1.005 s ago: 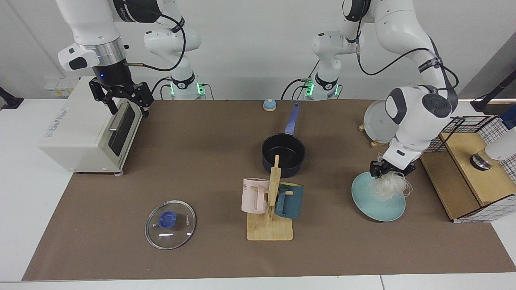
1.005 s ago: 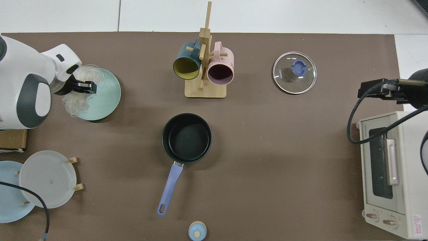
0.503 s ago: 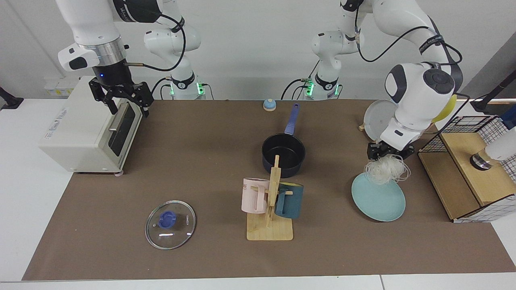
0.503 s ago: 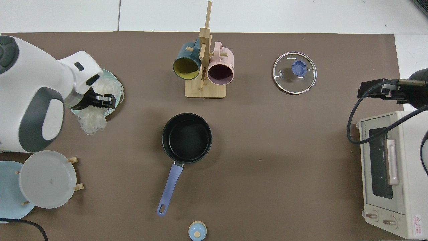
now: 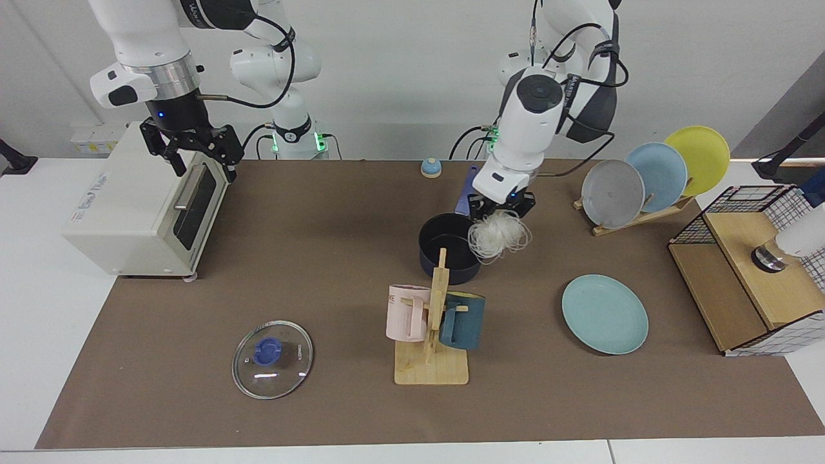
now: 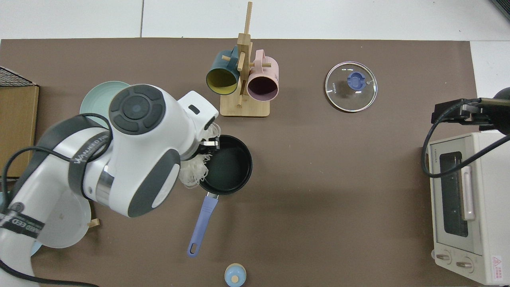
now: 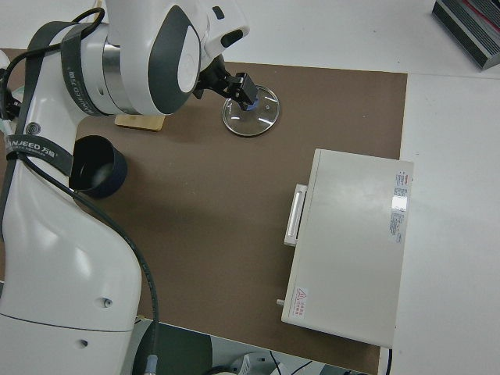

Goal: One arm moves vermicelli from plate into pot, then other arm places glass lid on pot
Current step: 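Lift the vermicelli with the left gripper and carry it over the pot, then release the vermicelli into the pot while the right gripper grasps the lid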

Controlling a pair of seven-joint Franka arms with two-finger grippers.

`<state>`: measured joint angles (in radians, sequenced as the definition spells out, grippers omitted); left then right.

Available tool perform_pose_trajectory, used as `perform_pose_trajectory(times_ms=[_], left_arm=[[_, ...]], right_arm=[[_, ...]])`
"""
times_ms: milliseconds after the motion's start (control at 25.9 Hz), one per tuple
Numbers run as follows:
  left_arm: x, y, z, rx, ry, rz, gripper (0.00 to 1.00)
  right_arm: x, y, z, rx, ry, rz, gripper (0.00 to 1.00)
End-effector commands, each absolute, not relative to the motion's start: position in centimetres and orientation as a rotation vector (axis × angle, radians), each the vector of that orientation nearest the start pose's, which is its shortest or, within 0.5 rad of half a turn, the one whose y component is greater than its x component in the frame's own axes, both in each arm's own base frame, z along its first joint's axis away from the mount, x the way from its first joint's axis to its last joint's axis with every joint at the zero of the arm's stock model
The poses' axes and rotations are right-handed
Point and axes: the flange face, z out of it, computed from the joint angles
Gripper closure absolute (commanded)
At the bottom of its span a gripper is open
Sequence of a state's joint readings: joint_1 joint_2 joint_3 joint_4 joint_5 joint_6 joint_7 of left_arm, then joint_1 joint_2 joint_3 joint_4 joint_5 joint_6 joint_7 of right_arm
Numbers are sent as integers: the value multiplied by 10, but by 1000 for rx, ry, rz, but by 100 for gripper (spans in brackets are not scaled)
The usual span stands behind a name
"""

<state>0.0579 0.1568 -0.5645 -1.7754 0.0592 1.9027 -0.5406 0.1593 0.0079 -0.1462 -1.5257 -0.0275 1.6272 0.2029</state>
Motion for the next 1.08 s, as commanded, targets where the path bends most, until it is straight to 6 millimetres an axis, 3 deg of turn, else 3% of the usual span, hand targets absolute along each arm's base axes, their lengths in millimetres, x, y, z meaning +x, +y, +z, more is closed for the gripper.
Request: perform_pose_trajectory(times_ms=[0, 193, 387, 696, 773, 851, 889, 928, 967, 1044], left_arm=[[520, -281, 462, -3159, -91, -40, 100], [504, -301, 424, -3173, -87, -83, 100], [502, -309, 392, -3189, -84, -120, 100], [485, -315, 360, -3178, -78, -142, 100], [486, -314, 355, -3183, -82, -135, 100], [489, -311, 355, -3183, -93, -134, 100], [489, -311, 355, -3184, -97, -133, 81], [491, -309, 355, -3183, -100, -137, 47], [492, -308, 356, -3185, -105, -143, 1], [495, -308, 357, -3191, -113, -146, 0]], right_arm=[[613, -1, 639, -3190, 285, -95, 0], [663, -8, 589, -3212, 278, -63, 0], [705, -7, 542, -3218, 222, -148, 0], [741, 0, 485, -3215, 117, -262, 0], [752, 5, 458, -3204, 108, -276, 0], [759, 9, 445, -3179, 106, -305, 0], [761, 10, 442, -3173, 107, -326, 0], [762, 13, 437, -3168, 102, -331, 0], [763, 14, 432, -3167, 95, -333, 0], [765, 13, 422, -3153, 107, -328, 0]])
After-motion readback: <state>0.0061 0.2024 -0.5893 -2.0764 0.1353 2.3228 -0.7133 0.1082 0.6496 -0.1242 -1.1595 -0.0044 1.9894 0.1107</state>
